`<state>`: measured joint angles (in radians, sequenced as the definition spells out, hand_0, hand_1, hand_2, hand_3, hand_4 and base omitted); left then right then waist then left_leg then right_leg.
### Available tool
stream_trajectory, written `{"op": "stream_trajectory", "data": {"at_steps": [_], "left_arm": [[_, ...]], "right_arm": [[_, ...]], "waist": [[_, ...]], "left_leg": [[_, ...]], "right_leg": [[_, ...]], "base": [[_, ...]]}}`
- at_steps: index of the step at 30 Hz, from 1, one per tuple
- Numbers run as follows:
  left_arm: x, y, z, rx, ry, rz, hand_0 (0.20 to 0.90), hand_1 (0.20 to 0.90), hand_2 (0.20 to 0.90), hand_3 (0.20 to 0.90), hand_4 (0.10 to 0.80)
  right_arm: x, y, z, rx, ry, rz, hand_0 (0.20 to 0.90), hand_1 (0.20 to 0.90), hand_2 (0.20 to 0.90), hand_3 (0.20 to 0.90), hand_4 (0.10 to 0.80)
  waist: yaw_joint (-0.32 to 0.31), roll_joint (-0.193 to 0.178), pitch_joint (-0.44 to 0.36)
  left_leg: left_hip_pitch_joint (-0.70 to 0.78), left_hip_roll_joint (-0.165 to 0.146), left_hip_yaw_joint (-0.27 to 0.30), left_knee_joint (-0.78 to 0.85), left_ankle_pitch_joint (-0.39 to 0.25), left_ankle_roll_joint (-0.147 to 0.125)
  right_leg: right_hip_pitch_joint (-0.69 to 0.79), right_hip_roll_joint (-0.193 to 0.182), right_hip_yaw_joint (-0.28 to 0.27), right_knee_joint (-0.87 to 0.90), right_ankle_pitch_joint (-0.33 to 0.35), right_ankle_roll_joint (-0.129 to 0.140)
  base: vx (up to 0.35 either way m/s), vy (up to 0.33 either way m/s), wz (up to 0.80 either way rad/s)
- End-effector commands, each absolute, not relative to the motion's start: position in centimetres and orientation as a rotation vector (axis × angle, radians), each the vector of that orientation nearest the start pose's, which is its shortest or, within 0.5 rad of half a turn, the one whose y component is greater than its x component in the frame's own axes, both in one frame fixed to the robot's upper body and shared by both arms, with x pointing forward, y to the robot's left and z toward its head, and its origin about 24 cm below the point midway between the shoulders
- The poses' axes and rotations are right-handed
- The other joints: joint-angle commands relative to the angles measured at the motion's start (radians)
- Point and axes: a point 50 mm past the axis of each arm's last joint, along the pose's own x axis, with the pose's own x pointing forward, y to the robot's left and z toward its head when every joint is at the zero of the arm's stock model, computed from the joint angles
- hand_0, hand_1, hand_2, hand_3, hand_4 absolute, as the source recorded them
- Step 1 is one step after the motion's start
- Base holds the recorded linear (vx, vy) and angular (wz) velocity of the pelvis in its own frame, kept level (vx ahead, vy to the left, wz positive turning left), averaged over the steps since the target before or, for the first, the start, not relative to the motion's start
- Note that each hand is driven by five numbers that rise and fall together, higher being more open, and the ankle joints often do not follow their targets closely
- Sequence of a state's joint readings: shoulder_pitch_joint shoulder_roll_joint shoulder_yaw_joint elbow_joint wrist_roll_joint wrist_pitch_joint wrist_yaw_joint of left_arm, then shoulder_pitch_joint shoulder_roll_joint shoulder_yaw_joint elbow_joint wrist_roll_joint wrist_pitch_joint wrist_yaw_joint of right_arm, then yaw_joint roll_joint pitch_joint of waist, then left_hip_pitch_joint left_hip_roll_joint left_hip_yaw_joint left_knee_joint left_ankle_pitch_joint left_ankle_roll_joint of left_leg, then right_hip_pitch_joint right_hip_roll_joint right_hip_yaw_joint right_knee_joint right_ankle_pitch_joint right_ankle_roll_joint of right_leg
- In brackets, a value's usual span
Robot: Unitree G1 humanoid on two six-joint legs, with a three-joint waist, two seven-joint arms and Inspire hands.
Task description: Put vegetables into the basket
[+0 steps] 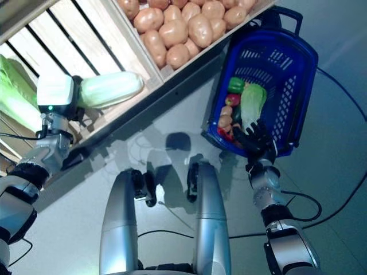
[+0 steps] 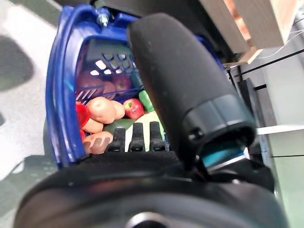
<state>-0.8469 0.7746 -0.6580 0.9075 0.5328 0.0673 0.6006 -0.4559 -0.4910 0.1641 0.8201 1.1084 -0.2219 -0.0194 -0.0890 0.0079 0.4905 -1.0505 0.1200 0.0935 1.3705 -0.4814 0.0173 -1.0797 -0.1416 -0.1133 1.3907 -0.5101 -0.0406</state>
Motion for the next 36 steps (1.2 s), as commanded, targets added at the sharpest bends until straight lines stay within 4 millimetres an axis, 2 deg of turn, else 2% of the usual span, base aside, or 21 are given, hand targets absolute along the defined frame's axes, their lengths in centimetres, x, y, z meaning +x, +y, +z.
{"op": "stream_trajectory", "data": {"at_steps": [1, 5, 6, 10, 13, 14, 18, 19, 21, 24, 25, 32, 36], "left_arm": [[34.4, 32.8, 12.5, 1.695, -0.017, 0.461, 0.300, 0.300, 0.300, 0.300, 0.400], [34.0, 32.8, 11.6, 1.574, -0.017, 0.453, 0.300, 0.300, 0.300, 0.300, 0.400], [34.0, 32.5, 11.5, 1.462, -0.040, 0.458, 0.300, 0.300, 0.300, 0.300, 0.400], [33.6, 31.2, 10.6, 1.237, -0.078, 0.412, 0.300, 0.300, 0.300, 0.300, 0.400], [32.7, 29.5, 8.4, 1.024, -0.068, 0.344, 0.300, 0.300, 0.300, 0.300, 0.400], [32.6, 29.6, 8.4, 1.024, -0.066, 0.345, 0.300, 0.300, 0.300, 0.300, 0.400], [31.0, 26.7, 5.0, 0.796, -0.028, 0.284, 0.300, 0.300, 0.300, 0.300, 0.400], [30.8, 26.3, 4.7, 0.771, -0.027, 0.275, 0.300, 0.300, 0.300, 0.300, 0.400], [30.1, 25.0, 4.1, 0.674, -0.047, 0.249, 0.300, 0.300, 0.300, 0.300, 0.400], [29.4, 23.9, 3.9, 0.660, -0.089, 0.228, 0.300, 0.300, 0.300, 0.300, 0.400], [29.1, 23.2, 4.0, 0.647, -0.112, 0.206, 0.300, 0.300, 0.300, 0.300, 0.400], [28.5, 20.5, 4.8, 0.642, -0.193, 0.088, 0.300, 0.300, 0.300, 0.300, 0.400], [28.7, 19.0, 5.7, 0.661, -0.242, 0.013, 0.300, 0.300, 0.300, 0.300, 0.400]], "right_arm": [[29.5, -28.2, 0.5, 0.602, 0.112, -0.393, 0.900, 0.900, 0.900, 0.900, 0.800], [28.8, -28.3, -0.4, 0.638, 0.123, -0.416, 0.900, 0.900, 0.900, 0.900, 0.800], [28.6, -28.1, -0.7, 0.653, 0.126, -0.424, 0.900, 0.900, 0.900, 0.900, 0.800], [27.0, -27.2, -2.3, 0.670, 0.145, -0.449, 0.900, 0.900, 0.900, 0.900, 0.800], [25.6, -25.4, -3.5, 0.687, 0.162, -0.446, 0.900, 0.900, 0.900, 0.900, 0.800], [25.6, -25.3, -3.5, 0.686, 0.163, -0.445, 0.900, 0.900, 0.900, 0.900, 0.800], [25.0, -22.5, -3.5, 0.675, 0.158, -0.397, 0.900, 0.900, 0.900, 0.900, 0.800], [25.0, -22.2, -3.3, 0.678, 0.153, -0.387, 0.900, 0.900, 0.900, 0.900, 0.800], [25.4, -20.7, -2.1, 0.664, 0.092, -0.322, 0.900, 0.900, 0.900, 0.900, 0.800], [26.0, -19.3, -0.6, 0.669, 0.034, -0.238, 0.900, 0.900, 0.900, 0.900, 0.800], [26.3, -18.2, 0.6, 0.691, -0.036, -0.120, 0.900, 0.900, 0.900, 0.900, 0.800], [26.8, -15.9, 4.9, 0.707, -0.248, 0.193, 0.900, 0.900, 0.900, 0.900, 0.800], [27.5, -15.3, 6.6, 0.745, -0.303, 0.294, 0.900, 0.900, 0.900, 0.900, 0.800]], "waist": [[0.012, -0.002, -0.051], [0.012, 0.002, -0.079], [0.012, 0.002, -0.095], [0.022, 0.003, -0.138], [0.039, -0.001, -0.191], [0.037, -0.002, -0.188], [0.049, 0.000, -0.249], [0.050, 0.002, -0.255], [0.056, 0.009, -0.294], [0.065, 0.014, -0.323], [0.072, 0.013, -0.336], [0.092, 0.002, -0.375], [0.105, -0.008, -0.392]], "left_leg": [[0.148, -0.018, 0.076, -0.163, 0.039, 0.022], [0.272, -0.023, 0.094, -0.293, 0.074, 0.012], [0.325, -0.027, 0.097, -0.349, 0.093, 0.008], [0.484, -0.057, 0.097, -0.516, 0.142, 0.008], [0.648, -0.091, 0.085, -0.675, 0.175, 0.006], [0.652, -0.091, 0.085, -0.678, 0.178, 0.007], [0.840, -0.114, 0.063, -0.866, 0.232, 0.002], [0.863, -0.114, 0.062, -0.890, 0.240, 0.000], [0.953, -0.124, 0.051, -1.012, 0.279, -0.001], [1.035, -0.136, 0.033, -1.142, 0.324, -0.006], [1.067, -0.142, 0.021, -1.202, 0.344, -0.006], [1.149, -0.149, 0.004, -1.357, 0.389, -0.003], [1.183, -0.150, -0.001, -1.421, 0.407, -0.003]], "right_leg": [[0.145, -0.006, -0.031, -0.188, 0.116, 0.015], [0.256, -0.007, -0.029, -0.292, 0.148, 0.022], [0.305, -0.008, -0.029, -0.334, 0.159, 0.024], [0.462, -0.013, -0.038, -0.472, 0.194, 0.039], [0.635, -0.016, -0.055, -0.620, 0.210, 0.051], [0.640, -0.016, -0.057, -0.623, 0.212, 0.049], [0.848, 0.006, -0.082, -0.833, 0.247, 0.057], [0.875, 0.009, -0.085, -0.862, 0.255, 0.056], [0.977, 0.028, -0.093, -1.008, 0.290, 0.058], [1.070, 0.050, -0.096, -1.149, 0.329, 0.059], [1.108, 0.061, -0.098, -1.215, 0.352, 0.061], [1.196, 0.084, -0.113, -1.371, 0.414, 0.067], [1.233, 0.096, -0.125, -1.440, 0.443, 0.072]], "base": [[0.049, -0.014, 0.04], [0.067, -0.033, -0.06], [0.111, -0.051, -0.12], [0.156, -0.037, 0.07], [0.212, -0.047, 0.10], [0.142, -0.048, 0.10], [0.178, -0.054, 0.04], [0.219, -0.070, 0.04], [0.169, -0.074, 0.03], [0.104, -0.088, 0.01], [0.063, -0.103, 0.04], [0.029, -0.074, 0.13], [0.025, -0.058, 0.12]]}}
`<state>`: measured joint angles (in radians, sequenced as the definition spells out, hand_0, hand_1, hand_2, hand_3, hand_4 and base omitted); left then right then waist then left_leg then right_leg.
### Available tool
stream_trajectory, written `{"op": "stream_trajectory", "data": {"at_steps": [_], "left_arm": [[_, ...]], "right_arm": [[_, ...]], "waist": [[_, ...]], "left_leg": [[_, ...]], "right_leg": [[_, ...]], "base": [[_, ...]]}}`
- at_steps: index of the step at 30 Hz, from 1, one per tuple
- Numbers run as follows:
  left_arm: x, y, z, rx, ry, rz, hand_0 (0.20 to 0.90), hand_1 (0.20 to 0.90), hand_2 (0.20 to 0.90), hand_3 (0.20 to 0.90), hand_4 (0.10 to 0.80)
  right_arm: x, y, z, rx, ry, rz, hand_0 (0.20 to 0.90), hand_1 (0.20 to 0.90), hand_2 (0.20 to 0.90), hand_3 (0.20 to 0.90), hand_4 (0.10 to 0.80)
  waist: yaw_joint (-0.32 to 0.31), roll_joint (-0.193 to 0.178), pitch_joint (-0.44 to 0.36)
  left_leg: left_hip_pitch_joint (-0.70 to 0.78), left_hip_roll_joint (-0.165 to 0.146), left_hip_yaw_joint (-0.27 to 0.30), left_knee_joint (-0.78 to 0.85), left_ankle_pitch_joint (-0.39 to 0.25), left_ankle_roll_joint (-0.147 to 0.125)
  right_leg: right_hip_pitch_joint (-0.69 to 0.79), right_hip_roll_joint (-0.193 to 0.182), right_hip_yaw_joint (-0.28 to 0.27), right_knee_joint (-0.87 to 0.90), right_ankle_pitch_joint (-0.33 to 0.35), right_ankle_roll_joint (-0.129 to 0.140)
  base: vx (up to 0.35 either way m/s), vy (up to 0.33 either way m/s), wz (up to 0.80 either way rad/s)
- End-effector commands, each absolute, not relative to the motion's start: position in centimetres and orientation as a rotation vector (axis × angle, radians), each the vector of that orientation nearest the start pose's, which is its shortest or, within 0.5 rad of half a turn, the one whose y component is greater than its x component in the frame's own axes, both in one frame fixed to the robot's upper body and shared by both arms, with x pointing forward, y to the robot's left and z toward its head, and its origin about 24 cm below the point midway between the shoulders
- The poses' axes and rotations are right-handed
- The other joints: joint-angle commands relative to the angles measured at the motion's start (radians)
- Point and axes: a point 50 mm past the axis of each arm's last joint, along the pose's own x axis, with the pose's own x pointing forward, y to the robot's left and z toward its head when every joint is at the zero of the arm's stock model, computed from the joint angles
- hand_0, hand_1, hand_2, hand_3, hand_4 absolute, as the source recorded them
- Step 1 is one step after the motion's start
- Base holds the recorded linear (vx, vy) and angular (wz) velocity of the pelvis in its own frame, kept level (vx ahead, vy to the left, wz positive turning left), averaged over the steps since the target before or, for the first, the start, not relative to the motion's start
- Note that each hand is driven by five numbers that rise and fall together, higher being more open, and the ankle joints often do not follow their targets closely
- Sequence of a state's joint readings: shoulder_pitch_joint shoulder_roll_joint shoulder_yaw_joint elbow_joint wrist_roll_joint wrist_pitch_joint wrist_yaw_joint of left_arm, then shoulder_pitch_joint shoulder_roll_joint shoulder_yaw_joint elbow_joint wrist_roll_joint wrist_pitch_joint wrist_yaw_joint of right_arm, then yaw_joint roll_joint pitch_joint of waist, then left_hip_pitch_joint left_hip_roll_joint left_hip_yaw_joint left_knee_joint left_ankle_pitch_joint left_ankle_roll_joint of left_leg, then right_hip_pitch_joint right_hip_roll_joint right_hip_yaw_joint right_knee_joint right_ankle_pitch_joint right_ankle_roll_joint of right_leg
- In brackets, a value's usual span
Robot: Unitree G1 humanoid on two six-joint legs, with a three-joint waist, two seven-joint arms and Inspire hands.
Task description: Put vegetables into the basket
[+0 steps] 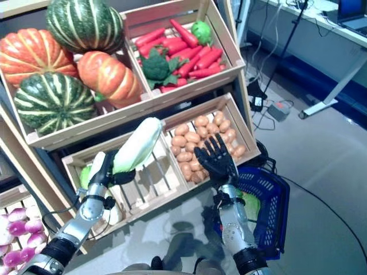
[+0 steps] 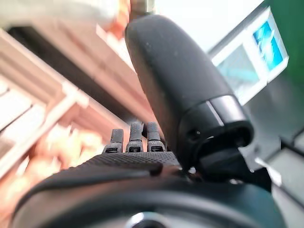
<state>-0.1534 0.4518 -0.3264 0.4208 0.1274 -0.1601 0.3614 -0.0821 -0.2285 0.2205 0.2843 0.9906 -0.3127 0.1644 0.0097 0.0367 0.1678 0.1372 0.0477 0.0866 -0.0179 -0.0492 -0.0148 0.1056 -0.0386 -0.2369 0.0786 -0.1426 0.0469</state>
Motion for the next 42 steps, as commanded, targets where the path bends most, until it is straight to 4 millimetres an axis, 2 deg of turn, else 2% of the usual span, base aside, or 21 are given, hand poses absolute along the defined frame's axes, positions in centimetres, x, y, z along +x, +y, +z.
{"op": "stream_trajectory", "data": {"at_steps": [1, 6, 20, 26, 31, 42], "left_arm": [[28.9, 18.3, 6.0, 0.668, -0.259, -0.012, 0.300, 0.300, 0.300, 0.300, 0.400], [29.6, 16.2, 6.4, 0.691, -0.294, -0.087, 0.300, 0.300, 0.300, 0.300, 0.400], [29.7, 14.0, 6.5, 0.732, -0.349, -0.142, 0.300, 0.300, 0.300, 0.300, 0.400], [29.9, 13.7, 5.9, 0.730, -0.307, -0.152, 0.300, 0.300, 0.300, 0.300, 0.400], [29.8, 13.6, 5.4, 0.749, -0.310, -0.162, 0.300, 0.300, 0.300, 0.300, 0.400], [29.7, 12.7, 6.7, 0.753, -0.394, -0.176, 0.300, 0.300, 0.300, 0.300, 0.400]], "right_arm": [[27.8, -14.9, 7.1, 0.762, -0.304, 0.323, 0.900, 0.900, 0.900, 0.900, 0.800], [28.9, -13.4, 8.4, 0.814, -0.290, 0.403, 0.900, 0.900, 0.900, 0.900, 0.800], [28.8, -10.5, 9.5, 0.952, -0.269, 0.516, 0.900, 0.900, 0.900, 0.900, 0.800], [28.6, -9.5, 9.6, 1.012, -0.259, 0.574, 0.900, 0.900, 0.900, 0.900, 0.800], [28.2, -8.7, 9.5, 0.990, -0.239, 0.607, 0.900, 0.900, 0.900, 0.900, 0.800], [28.0, -8.2, 7.7, 0.796, -0.111, 0.619, 0.900, 0.900, 0.900, 0.900, 0.800]], "waist": [[0.009, -0.041, -0.075], [0.014, -0.054, -0.086], [0.006, -0.064, -0.086], [0.006, -0.066, -0.085], [0.002, -0.068, -0.092], [-0.004, -0.073, -0.091]], "left_leg": [[0.002, -0.078, 0.005, -0.046, -0.021, 0.030], [0.023, -0.076, 0.013, -0.069, -0.023, 0.031], [0.051, -0.075, 0.036, -0.069, -0.039, 0.042], [0.063, -0.075, 0.033, -0.069, -0.044, 0.044], [0.070, -0.075, 0.032, -0.069, -0.049, 0.045], [0.069, -0.071, 0.040, -0.069, -0.050, 0.043]], "right_leg": [[0.053, -0.004, -0.003, -0.141, 0.083, -0.014], [0.069, 0.005, -0.006, -0.166, 0.098, -0.011], [0.089, 0.013, 0.024, -0.166, 0.090, -0.014], [0.101, 0.013, 0.032, -0.166, 0.085, -0.012], [0.106, 0.014, 0.039, -0.166, 0.081, -0.012], [0.101, 0.015, 0.042, -0.166, 0.083, -0.010]], "base": [[0.000, -0.047, 0.06], [-0.020, -0.027, 0.04], [-0.015, -0.001, -0.02], [-0.018, 0.001, -0.01], [0.000, 0.000, 0.00], [-0.013, 0.000, -0.04]]}}
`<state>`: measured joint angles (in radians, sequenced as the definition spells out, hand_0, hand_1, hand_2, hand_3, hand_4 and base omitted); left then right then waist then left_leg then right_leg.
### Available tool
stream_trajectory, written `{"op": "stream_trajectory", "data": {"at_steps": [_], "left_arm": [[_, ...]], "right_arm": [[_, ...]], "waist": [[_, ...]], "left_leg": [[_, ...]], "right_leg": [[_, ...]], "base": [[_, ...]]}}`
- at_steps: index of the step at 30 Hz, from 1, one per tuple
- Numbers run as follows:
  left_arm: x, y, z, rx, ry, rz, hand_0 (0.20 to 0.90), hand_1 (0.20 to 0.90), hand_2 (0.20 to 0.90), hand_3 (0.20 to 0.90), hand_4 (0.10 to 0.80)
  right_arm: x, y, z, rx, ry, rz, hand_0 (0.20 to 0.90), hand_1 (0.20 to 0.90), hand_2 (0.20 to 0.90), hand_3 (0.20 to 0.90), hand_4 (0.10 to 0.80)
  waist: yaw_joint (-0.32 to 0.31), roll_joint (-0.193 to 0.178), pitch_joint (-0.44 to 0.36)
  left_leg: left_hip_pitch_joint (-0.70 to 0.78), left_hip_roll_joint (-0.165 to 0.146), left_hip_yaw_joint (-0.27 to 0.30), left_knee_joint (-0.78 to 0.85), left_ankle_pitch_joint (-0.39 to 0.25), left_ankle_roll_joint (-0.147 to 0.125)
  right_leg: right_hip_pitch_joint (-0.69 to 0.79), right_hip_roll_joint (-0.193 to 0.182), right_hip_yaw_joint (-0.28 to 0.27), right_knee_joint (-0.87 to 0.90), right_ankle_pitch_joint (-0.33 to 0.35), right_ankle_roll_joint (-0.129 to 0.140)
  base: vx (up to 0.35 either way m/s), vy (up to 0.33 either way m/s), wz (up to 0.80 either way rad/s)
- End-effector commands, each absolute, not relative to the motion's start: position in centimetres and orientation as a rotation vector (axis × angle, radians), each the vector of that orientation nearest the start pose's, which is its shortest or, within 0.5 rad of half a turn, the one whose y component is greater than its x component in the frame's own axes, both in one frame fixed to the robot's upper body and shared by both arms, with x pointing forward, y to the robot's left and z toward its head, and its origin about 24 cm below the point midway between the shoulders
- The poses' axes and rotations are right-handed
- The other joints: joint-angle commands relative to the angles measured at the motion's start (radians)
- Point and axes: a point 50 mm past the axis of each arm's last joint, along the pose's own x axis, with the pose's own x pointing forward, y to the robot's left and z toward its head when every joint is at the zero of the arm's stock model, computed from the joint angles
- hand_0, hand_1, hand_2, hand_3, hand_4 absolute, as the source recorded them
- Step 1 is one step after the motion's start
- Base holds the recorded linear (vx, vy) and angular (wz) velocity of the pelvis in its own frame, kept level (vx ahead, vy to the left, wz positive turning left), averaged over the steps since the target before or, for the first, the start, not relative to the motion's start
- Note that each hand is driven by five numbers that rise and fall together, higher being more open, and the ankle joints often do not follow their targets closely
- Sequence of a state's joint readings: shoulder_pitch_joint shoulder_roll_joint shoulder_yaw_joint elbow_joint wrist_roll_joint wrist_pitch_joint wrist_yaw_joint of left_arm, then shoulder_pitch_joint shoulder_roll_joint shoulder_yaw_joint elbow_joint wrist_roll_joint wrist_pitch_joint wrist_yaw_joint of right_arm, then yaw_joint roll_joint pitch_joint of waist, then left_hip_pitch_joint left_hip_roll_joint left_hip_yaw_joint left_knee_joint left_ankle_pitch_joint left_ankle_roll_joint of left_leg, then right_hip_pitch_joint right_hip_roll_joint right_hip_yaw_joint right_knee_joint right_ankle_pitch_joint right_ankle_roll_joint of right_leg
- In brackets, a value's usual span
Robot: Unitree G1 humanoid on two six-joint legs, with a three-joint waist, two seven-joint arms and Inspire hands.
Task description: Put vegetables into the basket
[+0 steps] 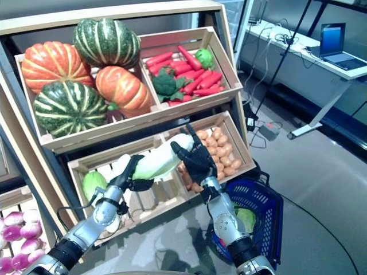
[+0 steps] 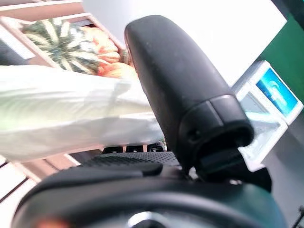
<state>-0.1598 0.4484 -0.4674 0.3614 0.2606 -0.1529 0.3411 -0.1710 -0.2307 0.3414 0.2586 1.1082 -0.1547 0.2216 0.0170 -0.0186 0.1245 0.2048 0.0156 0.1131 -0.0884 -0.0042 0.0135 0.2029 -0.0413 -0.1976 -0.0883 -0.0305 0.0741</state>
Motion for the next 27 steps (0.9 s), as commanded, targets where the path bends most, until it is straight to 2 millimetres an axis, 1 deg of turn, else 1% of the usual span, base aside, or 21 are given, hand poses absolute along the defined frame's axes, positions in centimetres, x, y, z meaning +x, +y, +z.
{"op": "stream_trajectory", "data": {"at_steps": [1, 7, 15, 16, 17, 18, 19, 27], "left_arm": [[29.7, 12.7, 6.7, 0.752, -0.395, -0.177, 0.300, 0.300, 0.300, 0.300, 0.400], [29.7, 12.4, 6.8, 0.755, -0.409, -0.189, 0.300, 0.300, 0.300, 0.300, 0.400], [29.7, 11.9, 6.9, 0.747, -0.414, -0.207, 0.300, 0.300, 0.300, 0.300, 0.400], [29.6, 11.8, 6.9, 0.747, -0.416, -0.211, 0.300, 0.300, 0.300, 0.300, 0.400], [29.6, 11.7, 6.9, 0.747, -0.417, -0.216, 0.300, 0.300, 0.300, 0.300, 0.400], [29.6, 11.6, 6.9, 0.748, -0.419, -0.220, 0.300, 0.300, 0.300, 0.300, 0.400], [29.6, 11.5, 7.0, 0.750, -0.421, -0.226, 0.300, 0.300, 0.300, 0.300, 0.400], [29.6, 10.4, 6.8, 0.766, -0.428, -0.277, 0.300, 0.300, 0.300, 0.300, 0.400]], "right_arm": [[28.0, -8.2, 7.6, 0.788, -0.106, 0.618, 0.900, 0.900, 0.900, 0.900, 0.800], [28.0, -7.7, 7.5, 0.725, -0.087, 0.623, 0.900, 0.900, 0.900, 0.900, 0.800], [28.1, -7.0, 8.0, 0.724, -0.098, 0.642, 0.900, 0.900, 0.900, 0.900, 0.800], [28.1, -7.0, 8.0, 0.727, -0.102, 0.644, 0.808, 0.808, 0.808, 0.808, 0.739], [28.1, -6.9, 8.1, 0.730, -0.106, 0.646, 0.542, 0.542, 0.542, 0.542, 0.562], [28.1, -6.9, 8.3, 0.737, -0.119, 0.650, 0.441, 0.441, 0.441, 0.441, 0.494], [28.1, -6.8, 8.5, 0.745, -0.132, 0.660, 0.300, 0.300, 0.300, 0.300, 0.400], [28.5, -6.2, 9.8, 0.798, -0.181, 0.676, 0.300, 0.300, 0.300, 0.300, 0.400]], "waist": [[-0.011, -0.018, -0.047], [-0.009, -0.018, -0.045], [-0.007, -0.017, -0.046], [-0.007, -0.016, -0.045], [-0.006, -0.016, -0.045], [-0.005, -0.016, -0.044], [-0.005, -0.015, -0.043], [0.000, -0.014, -0.041]], "left_leg": [[0.001, -0.039, 0.014, 0.001, -0.094, 0.014], [0.000, -0.038, 0.015, 0.001, -0.093, 0.013], [0.001, -0.039, 0.010, 0.001, -0.093, 0.011], [0.002, -0.039, 0.009, 0.001, -0.093, 0.011], [0.001, -0.039, 0.008, 0.001, -0.093, 0.011], [0.001, -0.039, 0.007, 0.001, -0.093, 0.011], [0.001, -0.039, 0.006, 0.001, -0.093, 0.012], [0.005, -0.039, 0.002, 0.001, -0.098, 0.013]], "right_leg": [[0.003, 0.017, 0.003, 0.001, -0.028, -0.037], [0.002, 0.018, 0.000, 0.001, -0.027, -0.038], [0.004, 0.017, -0.001, 0.001, -0.030, -0.038], [0.004, 0.017, -0.001, 0.001, -0.030, -0.038], [0.004, 0.017, -0.001, 0.001, -0.030, -0.038], [0.004, 0.017, -0.001, 0.001, -0.030, -0.038], [0.004, 0.016, -0.001, 0.001, -0.030, -0.038], [0.008, 0.016, 0.000, 0.001, -0.034, -0.036]], "base": [[0.000, 0.000, 0.00], [0.000, 0.000, 0.00], [0.000, 0.000, 0.00], [0.000, 0.000, 0.00], [0.000, 0.000, 0.00], [0.000, 0.000, 0.00], [0.000, 0.000, 0.00], [0.000, 0.000, 0.00]]}}
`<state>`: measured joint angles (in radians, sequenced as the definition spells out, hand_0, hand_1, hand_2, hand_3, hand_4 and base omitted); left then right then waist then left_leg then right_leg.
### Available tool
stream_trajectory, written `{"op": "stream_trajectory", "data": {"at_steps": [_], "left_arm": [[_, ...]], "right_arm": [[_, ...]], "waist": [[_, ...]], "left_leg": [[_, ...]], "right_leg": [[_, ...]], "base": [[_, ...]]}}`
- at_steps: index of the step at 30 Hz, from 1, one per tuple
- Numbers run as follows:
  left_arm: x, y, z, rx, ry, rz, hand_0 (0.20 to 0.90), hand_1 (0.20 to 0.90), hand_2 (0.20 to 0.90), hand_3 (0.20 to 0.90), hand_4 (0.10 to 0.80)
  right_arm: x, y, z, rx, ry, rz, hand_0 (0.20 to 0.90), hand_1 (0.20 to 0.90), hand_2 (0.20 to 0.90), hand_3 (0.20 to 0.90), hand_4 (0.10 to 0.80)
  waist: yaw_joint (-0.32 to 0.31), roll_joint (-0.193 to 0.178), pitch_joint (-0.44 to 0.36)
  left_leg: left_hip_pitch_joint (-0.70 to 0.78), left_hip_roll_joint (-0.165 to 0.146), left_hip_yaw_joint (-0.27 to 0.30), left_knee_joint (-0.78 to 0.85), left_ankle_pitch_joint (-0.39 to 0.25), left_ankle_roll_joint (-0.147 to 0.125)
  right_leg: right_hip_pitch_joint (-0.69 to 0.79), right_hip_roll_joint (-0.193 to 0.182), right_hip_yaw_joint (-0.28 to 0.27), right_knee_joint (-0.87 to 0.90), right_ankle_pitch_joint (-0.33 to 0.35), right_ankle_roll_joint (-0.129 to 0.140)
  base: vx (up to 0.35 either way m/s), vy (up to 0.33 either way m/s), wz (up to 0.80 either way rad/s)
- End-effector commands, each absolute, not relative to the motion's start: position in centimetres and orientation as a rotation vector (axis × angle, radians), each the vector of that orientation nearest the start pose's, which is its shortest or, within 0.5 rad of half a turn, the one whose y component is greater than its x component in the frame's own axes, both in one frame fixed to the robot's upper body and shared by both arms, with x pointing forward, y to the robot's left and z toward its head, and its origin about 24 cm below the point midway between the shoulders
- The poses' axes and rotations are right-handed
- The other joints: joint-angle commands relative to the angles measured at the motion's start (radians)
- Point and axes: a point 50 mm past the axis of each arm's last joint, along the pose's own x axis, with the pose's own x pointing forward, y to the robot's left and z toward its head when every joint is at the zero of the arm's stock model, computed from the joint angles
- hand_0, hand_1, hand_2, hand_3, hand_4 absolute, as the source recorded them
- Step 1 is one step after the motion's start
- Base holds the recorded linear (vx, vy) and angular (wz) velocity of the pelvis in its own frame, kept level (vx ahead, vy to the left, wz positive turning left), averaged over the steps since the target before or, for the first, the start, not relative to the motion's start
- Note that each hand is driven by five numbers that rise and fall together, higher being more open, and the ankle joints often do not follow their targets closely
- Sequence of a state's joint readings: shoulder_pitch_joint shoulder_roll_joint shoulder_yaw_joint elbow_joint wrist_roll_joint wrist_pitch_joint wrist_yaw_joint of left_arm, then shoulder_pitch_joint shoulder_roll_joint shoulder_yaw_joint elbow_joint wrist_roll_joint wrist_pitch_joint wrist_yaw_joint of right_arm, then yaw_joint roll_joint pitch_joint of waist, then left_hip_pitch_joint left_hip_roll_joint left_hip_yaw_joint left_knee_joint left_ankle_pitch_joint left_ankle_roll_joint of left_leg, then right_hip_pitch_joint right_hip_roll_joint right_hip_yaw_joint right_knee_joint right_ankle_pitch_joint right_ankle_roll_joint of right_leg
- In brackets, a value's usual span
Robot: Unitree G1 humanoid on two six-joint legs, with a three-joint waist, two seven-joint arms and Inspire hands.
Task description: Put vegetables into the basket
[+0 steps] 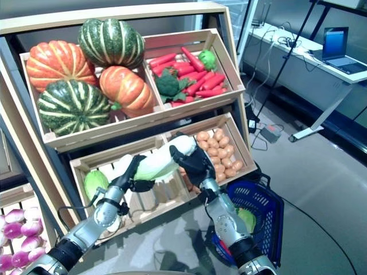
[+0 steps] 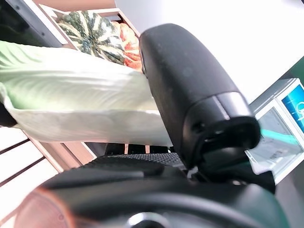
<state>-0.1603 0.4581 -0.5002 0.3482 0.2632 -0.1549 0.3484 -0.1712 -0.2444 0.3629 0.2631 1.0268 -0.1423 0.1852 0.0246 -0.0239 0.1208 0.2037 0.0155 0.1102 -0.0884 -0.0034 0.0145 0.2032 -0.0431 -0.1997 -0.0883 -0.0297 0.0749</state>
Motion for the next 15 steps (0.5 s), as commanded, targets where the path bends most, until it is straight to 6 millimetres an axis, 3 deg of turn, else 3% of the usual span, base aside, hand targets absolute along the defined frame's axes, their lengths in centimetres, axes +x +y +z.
{"op": "stream_trajectory", "data": {"at_steps": [1, 13, 14, 15], "left_arm": [[29.55, 10.28, 6.78, 0.771, -0.429, -0.282, 0.300, 0.300, 0.300, 0.300, 0.400], [29.47, 10.51, 6.75, 0.775, -0.417, -0.271, 0.300, 0.300, 0.300, 0.300, 0.400], [29.44, 10.65, 6.62, 0.777, -0.408, -0.267, 0.359, 0.359, 0.359, 0.359, 0.439], [29.41, 10.70, 6.52, 0.777, -0.404, -0.265, 0.900, 0.900, 0.900, 0.900, 0.800]], "right_arm": [[28.49, -6.16, 9.84, 0.800, -0.185, 0.676, 0.300, 0.300, 0.300, 0.300, 0.400], [28.39, -6.94, 10.21, 0.839, -0.244, 0.618, 0.300, 0.300, 0.300, 0.300, 0.400], [28.34, -7.08, 10.12, 0.837, -0.245, 0.612, 0.300, 0.300, 0.300, 0.300, 0.400], [28.33, -7.15, 10.07, 0.837, -0.245, 0.609, 0.300, 0.300, 0.300, 0.300, 0.400]], "waist": [[-0.008, -0.009, -0.038], [-0.017, -0.004, -0.041], [-0.018, -0.003, -0.042], [-0.018, -0.002, -0.042]], "left_leg": [[0.008, -0.039, 0.006, 0.001, -0.101, 0.012], [0.010, -0.038, 0.011, 0.001, -0.102, 0.014], [0.010, -0.038, 0.012, 0.001, -0.102, 0.015], [0.010, -0.038, 0.012, 0.001, -0.102, 0.015]], "right_leg": [[0.009, 0.018, 0.003, 0.001, -0.035, -0.037], [0.007, 0.018, 0.013, 0.001, -0.034, -0.036], [0.007, 0.018, 0.013, 0.001, -0.034, -0.035], [0.007, 0.018, 0.014, 0.001, -0.034, -0.035]], "base": [[0.000, 0.000, 0.00], [0.000, 0.000, 0.00], [0.000, 0.000, 0.00], [0.000, 0.000, 0.00]]}}
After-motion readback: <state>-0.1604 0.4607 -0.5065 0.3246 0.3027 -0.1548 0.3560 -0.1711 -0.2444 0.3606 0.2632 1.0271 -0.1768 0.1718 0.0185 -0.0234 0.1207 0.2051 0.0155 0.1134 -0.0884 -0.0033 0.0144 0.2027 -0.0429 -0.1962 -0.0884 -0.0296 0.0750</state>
